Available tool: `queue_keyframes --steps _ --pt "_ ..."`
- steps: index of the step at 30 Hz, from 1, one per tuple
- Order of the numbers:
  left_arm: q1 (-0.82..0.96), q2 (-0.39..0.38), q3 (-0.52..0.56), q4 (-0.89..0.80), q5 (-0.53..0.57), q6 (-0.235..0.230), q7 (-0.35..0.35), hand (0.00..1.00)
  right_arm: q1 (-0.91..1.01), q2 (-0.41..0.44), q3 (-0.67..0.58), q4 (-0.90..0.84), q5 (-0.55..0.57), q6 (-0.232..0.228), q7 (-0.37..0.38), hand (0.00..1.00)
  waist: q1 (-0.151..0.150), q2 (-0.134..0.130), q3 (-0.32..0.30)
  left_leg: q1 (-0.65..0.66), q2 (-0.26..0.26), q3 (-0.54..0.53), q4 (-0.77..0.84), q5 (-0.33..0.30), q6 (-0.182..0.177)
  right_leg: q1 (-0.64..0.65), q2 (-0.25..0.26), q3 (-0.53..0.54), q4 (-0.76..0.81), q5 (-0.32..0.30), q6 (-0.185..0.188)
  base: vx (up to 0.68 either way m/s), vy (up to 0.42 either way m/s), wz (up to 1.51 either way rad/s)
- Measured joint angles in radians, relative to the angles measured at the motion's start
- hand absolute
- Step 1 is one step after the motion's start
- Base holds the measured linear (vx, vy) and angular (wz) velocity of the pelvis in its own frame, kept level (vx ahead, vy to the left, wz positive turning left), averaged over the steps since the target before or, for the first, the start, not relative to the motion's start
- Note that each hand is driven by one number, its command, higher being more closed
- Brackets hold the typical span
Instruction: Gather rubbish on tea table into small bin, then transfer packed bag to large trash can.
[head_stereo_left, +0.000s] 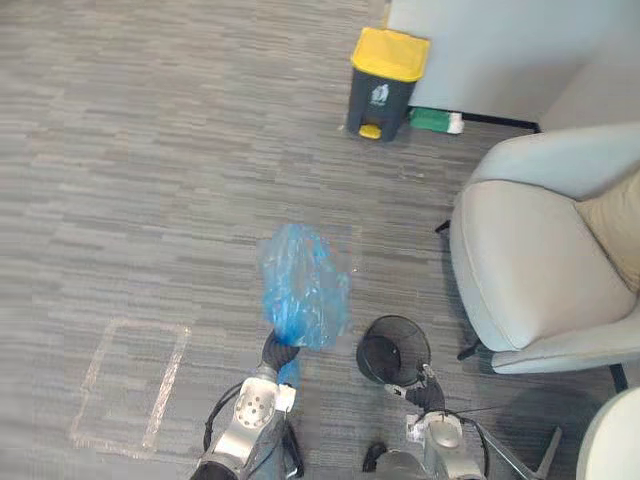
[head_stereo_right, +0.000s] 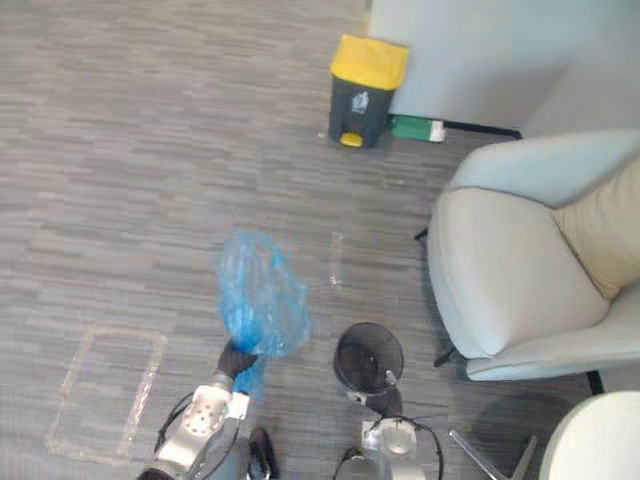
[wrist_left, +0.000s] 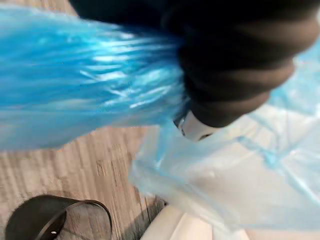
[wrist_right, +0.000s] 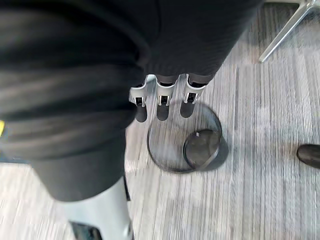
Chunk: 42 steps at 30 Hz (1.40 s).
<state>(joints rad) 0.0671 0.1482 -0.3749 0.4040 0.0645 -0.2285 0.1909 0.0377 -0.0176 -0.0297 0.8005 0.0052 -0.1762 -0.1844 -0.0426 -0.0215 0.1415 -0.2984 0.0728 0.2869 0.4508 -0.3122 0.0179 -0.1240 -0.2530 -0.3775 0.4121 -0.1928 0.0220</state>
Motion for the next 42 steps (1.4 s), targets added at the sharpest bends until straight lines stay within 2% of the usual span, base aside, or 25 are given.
queue_keyframes --steps 1,2,4,7,8,10,11,13,14,18,20,21,22,23,24,26,27,29,30,32,36,39,40,41,42 --pt "0.002 -0.001 -0.002 0.0 0.003 0.0 0.0 1.0 0.002 -0.001 0.0 0.0 0.0 0.0 0.001 0.0 0.0 -0.002 0.001 0.006 -0.005 0.001 -0.007 0.0 0.0 -0.012 -0.004 0.023 0.028 -0.001 -0.015 0.01 0.138 0.12" --pt "0.009 -0.001 -0.01 0.0 0.012 0.0 -0.001 1.0 0.004 -0.003 0.0 0.001 0.007 0.001 0.008 0.0 -0.003 -0.005 0.009 0.042 -0.024 -0.004 -0.038 0.005 0.007 -0.091 -0.001 0.159 0.155 -0.02 -0.04 0.03 0.041 0.12" --pt "0.007 -0.003 -0.015 -0.002 0.023 -0.001 -0.002 1.0 0.028 -0.002 0.005 0.003 0.015 0.0 0.014 0.0 -0.015 -0.006 0.011 0.094 -0.039 -0.018 -0.105 0.009 0.011 -0.152 0.065 0.264 0.211 -0.083 -0.006 0.09 0.023 0.21" --pt "-0.012 -0.002 -0.016 -0.003 0.023 -0.001 -0.001 1.0 0.048 -0.005 0.007 -0.003 0.017 -0.007 0.017 0.0 -0.038 -0.003 0.012 0.159 -0.056 -0.056 -0.21 0.04 0.004 -0.231 0.181 0.235 0.149 -0.096 -0.013 0.18 -0.016 0.35" --pt "-0.018 -0.003 -0.027 -0.002 0.023 -0.001 -0.002 1.0 0.058 -0.01 0.004 -0.004 0.017 -0.013 0.017 0.0 -0.07 -0.009 0.008 0.167 -0.071 -0.083 -0.206 0.046 -0.004 -0.229 0.201 0.235 0.102 -0.086 -0.034 0.27 -0.069 0.99" --pt "-0.021 -0.012 -0.049 0.003 0.024 -0.005 -0.005 1.0 0.098 -0.016 -0.004 -0.009 0.057 -0.017 0.021 0.0 -0.091 -0.025 -0.004 0.166 -0.096 -0.127 -0.145 0.004 -0.025 -0.202 0.199 0.244 0.045 -0.042 -0.048 0.39 -0.107 1.07" --pt "-0.015 -0.034 -0.049 0.007 0.023 -0.004 -0.007 1.0 0.099 -0.031 -0.007 -0.008 0.059 -0.015 0.019 0.0 -0.084 0.007 -0.004 0.139 -0.052 -0.126 -0.023 -0.015 -0.054 -0.153 0.216 0.208 0.012 -0.066 -0.057 0.42 -0.115 0.64" --pt "-0.015 -0.039 -0.047 0.009 0.023 -0.004 -0.021 1.0 0.088 -0.035 -0.004 -0.005 0.059 -0.014 0.019 0.0 -0.067 0.021 0.001 0.046 0.013 -0.1 0.236 0.008 -0.07 -0.082 0.246 0.194 -0.038 -0.068 -0.073 0.49 -0.121 0.13" --pt "-0.008 -0.037 -0.046 0.012 0.022 -0.004 -0.02 1.0 0.081 -0.031 0.003 -0.004 0.062 -0.015 0.016 0.0 -0.042 0.015 0.005 0.012 0.055 -0.083 0.365 0.002 -0.057 -0.005 0.263 0.212 -0.078 -0.068 -0.082 0.48 -0.08 -0.27" --pt "-0.018 -0.045 -0.046 0.012 0.022 -0.004 -0.021 1.0 0.048 -0.037 -0.006 -0.002 0.074 -0.017 0.012 0.0 -0.023 -0.003 0.01 -0.052 0.053 -0.086 0.325 -0.007 -0.063 0.102 0.234 0.289 -0.13 -0.069 -0.083 0.46 0.027 -0.42" --pt "-0.028 -0.045 -0.047 0.011 0.022 -0.004 -0.021 1.0 0.033 -0.038 -0.021 -0.002 0.075 -0.017 0.007 0.0 -0.025 -0.011 0.024 -0.096 0.016 -0.12 0.189 0.011 -0.05 0.143 0.199 0.319 -0.132 -0.076 -0.067 0.4 0.158 -0.21" --pt "-0.033 -0.045 -0.047 0.01 0.022 -0.004 -0.021 1.0 0.024 -0.036 -0.044 0.0 0.075 -0.016 0.007 0.0 -0.021 -0.017 0.028 -0.114 -0.028 -0.175 0.038 0.084 -0.057 0.166 0.178 0.342 -0.135 -0.088 -0.033 0.4 0.217 -0.29" --pt "-0.032 -0.047 -0.047 0.007 0.022 -0.005 -0.021 1.0 0.026 -0.041 -0.051 0.002 0.075 -0.016 0.004 0.0 -0.014 0.002 0.024 -0.114 -0.05 -0.252 -0.158 0.231 -0.054 0.182 0.183 0.369 -0.138 -0.098 0.005 0.43 0.289 -0.49" --pt "-0.026 -0.049 -0.047 0.001 0.023 -0.005 -0.019 1.0 0.032 -0.05 -0.05 0.002 0.075 -0.015 0.004 0.0 -0.01 0.034 0.018 -0.115 -0.041 -0.295 -0.238 0.375 -0.062 0.186 0.203 0.4 -0.138 -0.114 0.03 0.57 0.418 -0.67" --pt "-0.041 -0.022 -0.033 0.012 0.023 0.0 -0.019 1.0 0.0 -0.023 -0.045 0.023 0.073 -0.008 0.008 0.0 -0.011 -0.007 0.023 -0.141 -0.063 -0.266 -0.17 0.384 -0.038 0.188 0.164 0.464 -0.134 -0.108 0.081 0.47 0.364 -0.58" --pt "-0.048 -0.009 -0.032 0.008 0.023 0.0 -0.019 1.0 0.0 -0.005 -0.045 0.02 0.074 -0.01 0.008 0.0 -0.01 -0.016 0.021 -0.142 -0.068 -0.239 -0.144 0.326 -0.02 0.182 0.151 0.499 -0.123 -0.077 0.088 0.36 0.285 -0.56" --pt "-0.032 -0.005 -0.024 -0.026 0.023 0.0 -0.018 1.0 -0.004 0.006 -0.043 0.024 0.073 -0.008 0.009 0.0 0.006 -0.028 0.024 -0.114 -0.069 -0.17 -0.092 0.242 0.003 0.129 0.131 0.552 0.01 -0.052 0.112 0.36 0.293 -0.83" --pt "-0.014 -0.006 -0.018 -0.039 0.022 0.0 -0.018 1.0 -0.019 0.006 -0.035 0.046 0.073 -0.002 0.009 0.0 0.017 -0.027 0.026 -0.059 -0.068 -0.118 -0.105 0.194 0.013 0.045 0.116 0.564 0.189 -0.005 0.125 0.3 0.261 -1.09" --pt "-0.007 -0.006 -0.011 -0.041 0.021 0.0 -0.017 1.0 -0.024 0.005 -0.026 0.047 0.073 0.006 0.009 0.0 0.026 -0.021 0.031 -0.012 -0.068 -0.091 -0.126 0.178 0.011 -0.012 0.115 0.558 0.304 0.001 0.128 0.23 0.225 -1.15" --pt "-0.01 -0.005 -0.003 -0.042 0.015 0.002 -0.014 1.0 -0.017 0.001 0.003 0.042 0.072 0.007 0.009 0.0 0.01 -0.003 0.035 0.117 -0.079 -0.068 -0.233 0.167 0.004 -0.116 0.126 0.438 0.439 -0.056 0.088 0.3 0.246 -0.61" --pt "-0.018 -0.006 0.008 -0.059 0.01 0.002 0.004 1.0 -0.013 -0.004 0.018 0.04 0.051 0.009 0.009 0.0 -0.019 0.0 0.039 0.264 -0.092 -0.063 -0.372 0.15 0.01 -0.267 0.183 0.252 0.293 -0.099 0.037 0.38 0.088 -0.04" --pt "-0.019 -0.007 0.034 -0.06 0.008 0.002 0.004 1.0 -0.013 -0.023 0.037 0.036 0.034 0.009 0.008 0.0 -0.027 -0.012 0.035 0.328 -0.1 -0.056 -0.357 0.103 -0.007 -0.301 0.233 0.217 -0.059 0.048 -0.004 0.48 -0.024 0.13" --pt "-0.016 -0.004 0.039 -0.06 0.008 0.002 0.004 1.0 -0.004 -0.026 0.037 0.025 0.034 0.009 0.008 0.0 -0.029 -0.02 0.029 0.357 -0.111 -0.065 -0.352 0.076 -0.024 -0.295 0.236 0.229 -0.135 0.141 -0.025 0.72 -0.095 0.42" --pt "-0.014 -0.009 0.044 -0.056 0.007 0.002 0.003 1.0 0.009 -0.039 0.036 -0.004 0.033 0.01 0.008 0.0 -0.038 0.001 0.021 0.373 -0.094 -0.093 -0.309 0.032 -0.047 -0.289 0.238 0.218 -0.091 0.191 -0.097 0.72 -0.107 0.4" --pt "-0.011 -0.013 0.042 -0.064 0.004 0.001 0.003 1.0 0.01 -0.04 0.035 -0.005 0.034 0.009 0.008 0.0 -0.039 0.009 0.015 0.359 -0.081 -0.095 -0.271 0.029 -0.056 -0.287 0.243 0.214 -0.078 0.165 -0.095 0.6 -0.124 0.33"
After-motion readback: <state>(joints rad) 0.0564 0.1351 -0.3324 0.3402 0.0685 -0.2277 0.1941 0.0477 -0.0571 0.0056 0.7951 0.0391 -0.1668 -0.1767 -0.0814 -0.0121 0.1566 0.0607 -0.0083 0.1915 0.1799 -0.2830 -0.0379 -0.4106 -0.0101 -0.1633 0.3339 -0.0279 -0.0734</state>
